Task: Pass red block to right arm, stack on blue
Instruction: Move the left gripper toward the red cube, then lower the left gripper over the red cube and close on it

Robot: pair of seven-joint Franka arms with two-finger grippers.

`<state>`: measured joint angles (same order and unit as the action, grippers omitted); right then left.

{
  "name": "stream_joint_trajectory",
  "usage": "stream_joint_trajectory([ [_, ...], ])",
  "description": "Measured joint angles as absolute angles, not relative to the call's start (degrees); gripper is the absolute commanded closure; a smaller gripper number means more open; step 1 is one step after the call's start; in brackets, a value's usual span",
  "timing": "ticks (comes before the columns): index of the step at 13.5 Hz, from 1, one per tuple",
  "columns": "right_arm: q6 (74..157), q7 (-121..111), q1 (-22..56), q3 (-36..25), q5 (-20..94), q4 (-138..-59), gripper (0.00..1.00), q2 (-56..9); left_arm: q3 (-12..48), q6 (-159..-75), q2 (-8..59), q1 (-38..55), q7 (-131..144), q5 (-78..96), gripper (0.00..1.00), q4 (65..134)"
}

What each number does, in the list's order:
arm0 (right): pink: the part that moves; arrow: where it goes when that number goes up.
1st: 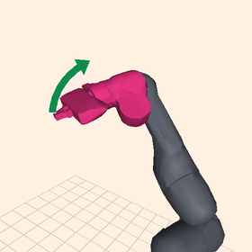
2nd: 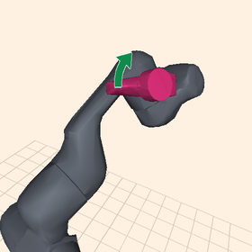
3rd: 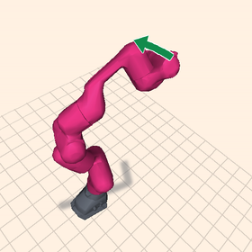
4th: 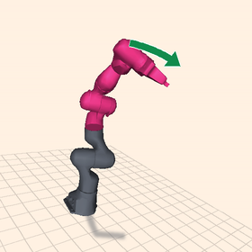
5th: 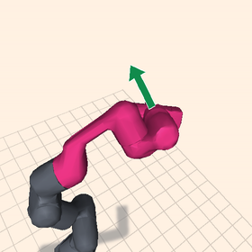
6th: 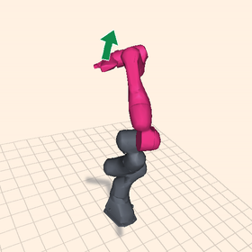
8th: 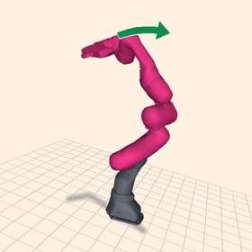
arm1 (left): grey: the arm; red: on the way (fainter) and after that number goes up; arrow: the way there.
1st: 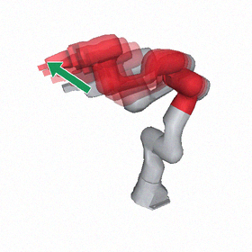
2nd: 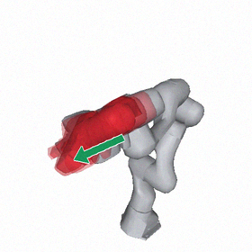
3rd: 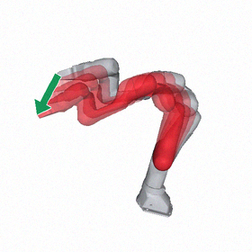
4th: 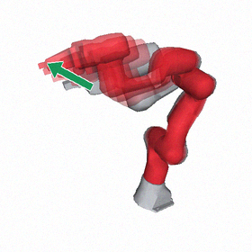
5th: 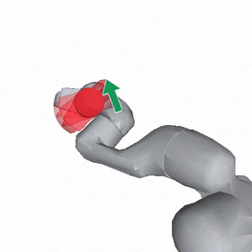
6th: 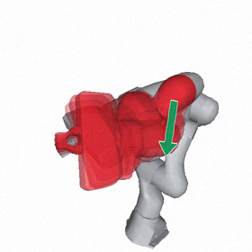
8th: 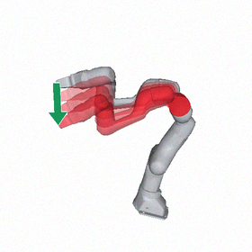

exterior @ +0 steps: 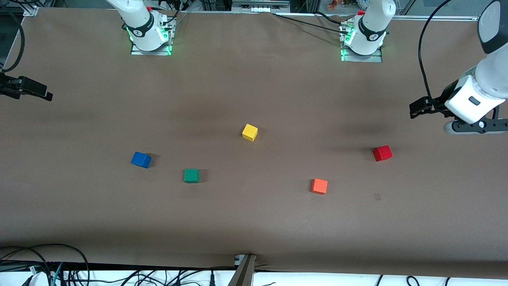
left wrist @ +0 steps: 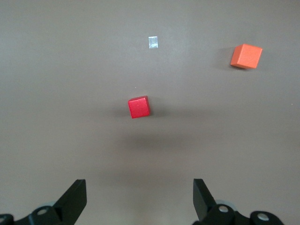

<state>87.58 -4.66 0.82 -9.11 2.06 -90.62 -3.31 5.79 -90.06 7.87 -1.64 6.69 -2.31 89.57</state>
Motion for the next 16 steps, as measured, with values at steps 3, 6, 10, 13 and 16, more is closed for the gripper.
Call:
stream_joint_trajectory([
  [3, 87.6, -4.7, 0.8, -9.1, 2.1, -90.6, 0.0, -3.3, 5.5, -89.3, 8.9, -1.7, 6.7, -2.3, 0.0, 89.0],
  [6, 87.6, -4.7, 0.8, -9.1, 2.1, -90.6, 0.0, -3.3, 5.4, -86.8, 10.4, -1.8, 6.3, -2.3, 0.0, 89.0],
  [10, 87.5, -4.7, 0.8, -9.1, 2.1, -90.6, 0.0, -3.3, 5.4, -87.0, 15.5, -2.4, 6.4, -2.3, 0.0, 89.0],
  [13, 87.5, -4.7, 0.8, -9.1, 2.1, -90.6, 0.0, -3.3, 5.3, -93.1, 19.0, -3.4, 6.4, -2.3, 0.0, 91.4],
  [16, 87.4, -4.7, 0.8, -9.1, 2.1, -90.6, 0.0, -3.3, 5.3, -104.6, 20.9, -4.1, 6.3, -3.6, 0.0, 99.2],
])
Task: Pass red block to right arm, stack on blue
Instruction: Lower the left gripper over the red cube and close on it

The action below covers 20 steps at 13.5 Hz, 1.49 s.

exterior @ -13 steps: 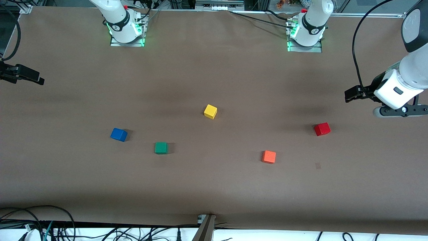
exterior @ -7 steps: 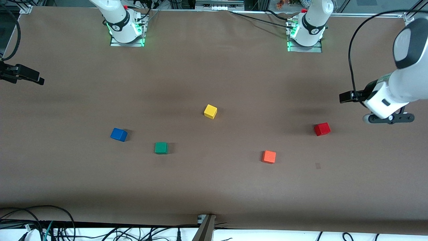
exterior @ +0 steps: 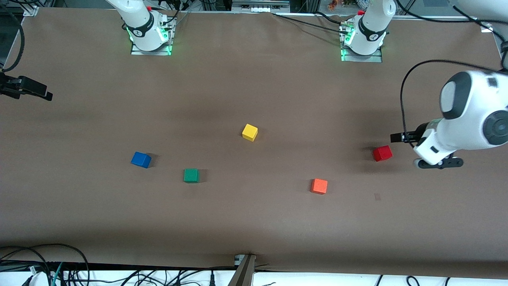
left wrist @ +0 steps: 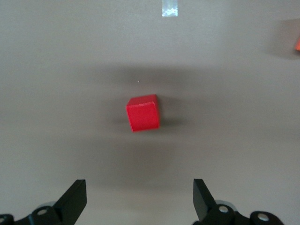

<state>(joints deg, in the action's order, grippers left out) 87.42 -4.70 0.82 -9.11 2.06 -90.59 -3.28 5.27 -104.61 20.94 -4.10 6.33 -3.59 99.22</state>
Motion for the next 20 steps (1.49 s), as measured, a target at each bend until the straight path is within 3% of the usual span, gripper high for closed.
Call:
stream_joint_trajectory([
  [8, 87.4, -4.7, 0.8, -9.1, 2.1, -90.6, 0.0, -3.3, 5.1, -132.5, 25.9, -7.8, 6.7, -4.1, 0.0, 116.3],
  [15, 87.3, -4.7, 0.8, -9.1, 2.1, -90.6, 0.0, -3.3, 5.4, -134.4, 26.1, -7.2, 9.6, -4.1, 0.0, 116.6],
  [18, 87.3, -4.8, 0.8, -9.1, 2.1, -90.6, 0.0, -3.3, 5.4, -134.7, 26.3, -7.2, 9.7, -4.1, 0.45, 116.6],
  [20, 87.3, -4.8, 0.8, -9.1, 2.1, -90.6, 0.0, -3.3, 5.4, -134.9, 26.5, -7.2, 9.7, -4.1, 0.64, 116.6],
])
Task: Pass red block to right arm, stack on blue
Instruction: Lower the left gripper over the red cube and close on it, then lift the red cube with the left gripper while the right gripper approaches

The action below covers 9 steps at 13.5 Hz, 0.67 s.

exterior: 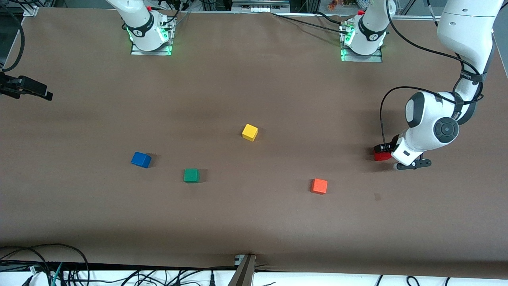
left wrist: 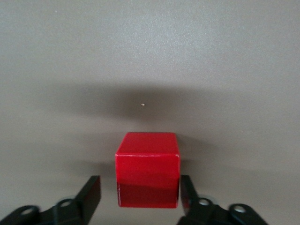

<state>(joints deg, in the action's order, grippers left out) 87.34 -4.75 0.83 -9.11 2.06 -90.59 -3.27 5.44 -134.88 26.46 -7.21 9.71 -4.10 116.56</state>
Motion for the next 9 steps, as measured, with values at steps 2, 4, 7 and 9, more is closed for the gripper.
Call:
stream_joint_trajectory([
  [2, 87.3, -4.8, 0.8, -9.1, 2.1, -90.6, 0.0, -3.3, 5.5, -135.0, 26.5, -7.2, 9.7, -6.0, 0.86, 116.4],
  [4, 87.3, -4.8, 0.8, -9.1, 2.1, -90.6, 0.0, -3.3, 5.7, -135.0, 26.5, -7.1, 9.7, -8.2, 1.0, 116.2],
  [7, 87.3, -4.8, 0.8, -9.1, 2.1, -90.6, 0.0, -3.3, 5.9, -135.0, 26.5, -7.1, 6.1, -8.8, 1.0, 115.5],
  [9, 87.3, -4.8, 0.8, -9.1, 2.1, -90.6, 0.0, -3.3, 5.9, -135.0, 26.5, -7.4, 1.1, -8.9, 1.0, 114.3],
])
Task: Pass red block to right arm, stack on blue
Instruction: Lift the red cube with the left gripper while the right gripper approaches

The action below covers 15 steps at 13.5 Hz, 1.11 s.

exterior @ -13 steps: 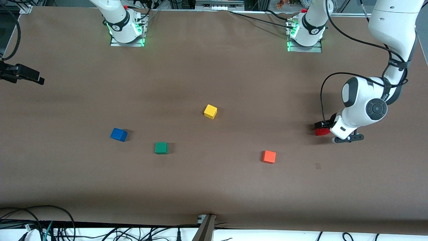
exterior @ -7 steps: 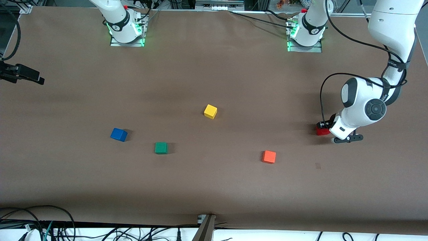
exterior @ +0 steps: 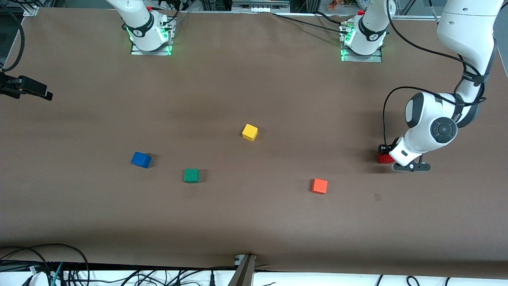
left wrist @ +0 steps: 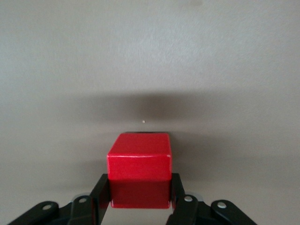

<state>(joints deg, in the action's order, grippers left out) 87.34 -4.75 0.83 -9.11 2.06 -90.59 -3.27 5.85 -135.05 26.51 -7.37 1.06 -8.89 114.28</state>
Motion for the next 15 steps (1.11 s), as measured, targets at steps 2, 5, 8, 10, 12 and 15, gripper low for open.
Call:
stream_joint_trajectory([
  [2, 87.3, -4.8, 0.8, -9.1, 2.1, -90.6, 0.0, -3.3, 5.9, -134.6, 26.2, -7.4, -9.1, -8.9, 1.0, 112.9],
  [5, 87.3, -4.8, 0.8, -9.1, 2.1, -90.6, 0.0, -3.3, 6.9, -129.8, 24.7, -7.4, -22.0, -8.9, 1.0, 109.4],
  [8, 86.1, -4.8, 0.8, -9.1, 2.2, -90.6, 0.0, -3.3, 9.6, -124.7, 23.2, -7.2, -31.1, -8.9, 1.0, 104.9],
  [10, 83.6, -4.7, 0.9, -8.9, 3.9, -90.6, 0.0, -3.4, 11.1, -123.7, 22.9, -7.1, -36.6, -8.9, 1.0, 102.8],
  [12, 82.4, -4.7, 1.2, -8.7, 6.4, -90.7, 0.0, -3.7, 12.9, -122.8, 22.9, -7.2, -39.4, -8.8, 1.0, 101.9],
  [15, 78.7, -4.7, 1.8, -8.5, 15.4, -91.0, 0.0, -6.8, 17.5, -122.5, 22.9, -7.4, -43.0, -2.6, 1.0, 101.6],
])
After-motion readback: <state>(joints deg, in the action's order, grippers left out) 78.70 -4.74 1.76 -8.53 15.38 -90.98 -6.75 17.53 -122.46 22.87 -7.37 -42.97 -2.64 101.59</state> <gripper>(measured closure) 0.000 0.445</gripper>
